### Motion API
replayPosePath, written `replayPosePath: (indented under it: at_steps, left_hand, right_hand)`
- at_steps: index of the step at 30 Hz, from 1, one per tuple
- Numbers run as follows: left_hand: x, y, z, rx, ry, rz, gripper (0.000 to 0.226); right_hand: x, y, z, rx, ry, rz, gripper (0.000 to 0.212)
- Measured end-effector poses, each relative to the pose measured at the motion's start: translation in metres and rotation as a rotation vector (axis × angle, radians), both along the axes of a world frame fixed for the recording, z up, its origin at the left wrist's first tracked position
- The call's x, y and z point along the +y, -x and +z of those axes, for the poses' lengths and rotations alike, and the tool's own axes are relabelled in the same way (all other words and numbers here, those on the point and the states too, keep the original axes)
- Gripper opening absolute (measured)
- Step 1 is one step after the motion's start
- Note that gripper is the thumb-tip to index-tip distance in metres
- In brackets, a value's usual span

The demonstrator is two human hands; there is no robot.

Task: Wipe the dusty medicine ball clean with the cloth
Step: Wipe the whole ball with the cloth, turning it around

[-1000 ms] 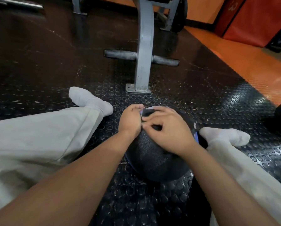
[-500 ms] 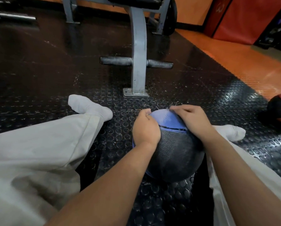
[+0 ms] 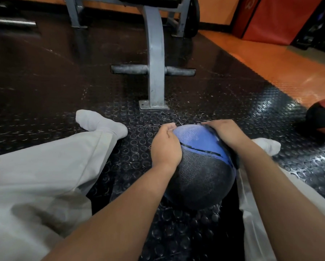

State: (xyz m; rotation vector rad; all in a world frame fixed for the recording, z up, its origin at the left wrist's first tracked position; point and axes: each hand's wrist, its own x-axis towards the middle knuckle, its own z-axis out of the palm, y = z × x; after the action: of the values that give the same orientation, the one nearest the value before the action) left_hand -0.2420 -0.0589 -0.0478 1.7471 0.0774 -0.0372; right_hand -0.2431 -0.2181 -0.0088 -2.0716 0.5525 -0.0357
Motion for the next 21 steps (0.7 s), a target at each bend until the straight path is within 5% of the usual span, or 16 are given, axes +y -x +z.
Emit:
replayPosePath:
  at_steps: [2,7,10,14,17,21]
  left_hand:
    - [-0.002,-0.003,0.002,0.004,-0.026,0.017,0.035]
    - [0.003,-0.004,-0.002,-0.013,0.020,0.007,0.034]
    - [0.007,-0.001,-0.006,-0.045,0.007,-0.017,0.036]
    - [-0.003,0.002,-0.008,-0.060,0.014,-0.032,0.036]
    - [-0.011,0.003,-0.008,-0.071,0.037,-0.028,0.036]
    - [-0.002,-0.001,-0.013,-0.078,0.086,-0.061,0.037]
  right_hand:
    - [0.018,0.009,0.000,-0.114,0.097,0.060,0.021]
    - [0.065,0.037,0.001,-0.263,0.741,0.547,0.030]
    - [0.049,0.035,0.002,-0.262,0.642,0.594,0.030]
    - [0.020,0.025,-0.003,-0.290,0.182,0.108,0.023]
    - [0.016,0.028,-0.009,-0.375,0.352,0.035,0.015]
    - [0.038,0.048,-0.015,-0.527,0.644,0.326,0.022]
